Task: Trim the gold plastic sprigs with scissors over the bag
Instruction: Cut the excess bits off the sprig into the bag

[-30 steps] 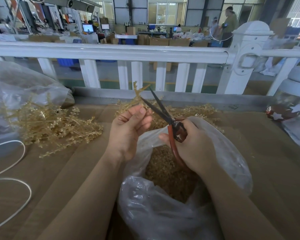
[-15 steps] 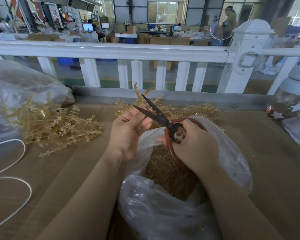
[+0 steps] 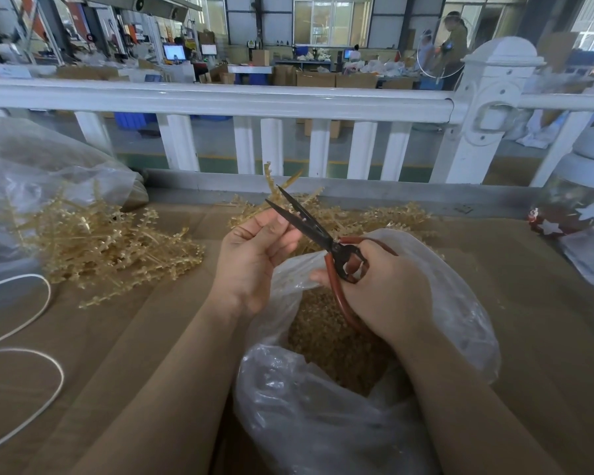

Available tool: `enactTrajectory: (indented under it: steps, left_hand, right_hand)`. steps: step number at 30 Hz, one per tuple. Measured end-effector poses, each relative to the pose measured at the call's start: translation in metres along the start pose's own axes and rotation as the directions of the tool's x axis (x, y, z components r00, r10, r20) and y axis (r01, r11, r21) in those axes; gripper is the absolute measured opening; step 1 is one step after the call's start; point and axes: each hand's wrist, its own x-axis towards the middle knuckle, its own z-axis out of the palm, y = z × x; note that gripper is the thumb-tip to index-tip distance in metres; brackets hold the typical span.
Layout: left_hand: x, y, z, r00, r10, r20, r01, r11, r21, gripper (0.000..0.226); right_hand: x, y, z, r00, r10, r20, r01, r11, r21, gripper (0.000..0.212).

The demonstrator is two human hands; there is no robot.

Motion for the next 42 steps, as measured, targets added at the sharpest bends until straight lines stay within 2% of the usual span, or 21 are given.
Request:
enactTrajectory:
  steps: [11,19,31,37,42]
  left_hand:
    - [0.0,0.0015,-0.0014,1.0,0.02,0.016,-0.02,1.0,0.019,0.014]
    - [0.0003,0.0011,-0.0014,0.999,-0.002,0.054,0.0,0.999,0.035,0.01]
    - [0.0012,0.0011,-0.002,0.999,-0.014,0.047,0.012,0.999,0.037,0.015]
    - [0.0005,-0.0001,0.0001,0.996,-0.018,0.09,0.013,0.998,0.055,0.012]
    - [-0.0015,0.0001,0.0024,0.992,-0.031,0.122,0.022,0.997,0.078,0.01]
  right_hand:
    - [0.0011,-0.0002,-0.002,1.0,-0.015,-0.015,0.015,1.0,0.004,0.068]
    - [0.0011,-0.0027,-0.0049,0.993,-0.073,-0.093,0.073,0.997,-0.005,0.051]
    - [0.0023,0.0013,-0.0006,1.0,-0.022,-0.019,0.022,1.0,0.022,0.068]
    - [0.0018,0.0009,-0.0014,0.997,-0.055,-0.06,0.056,0.998,0.012,0.065]
    - [0.0017,0.0006,-0.0014,0.998,-0.055,-0.042,0.058,0.996,0.071,0.06]
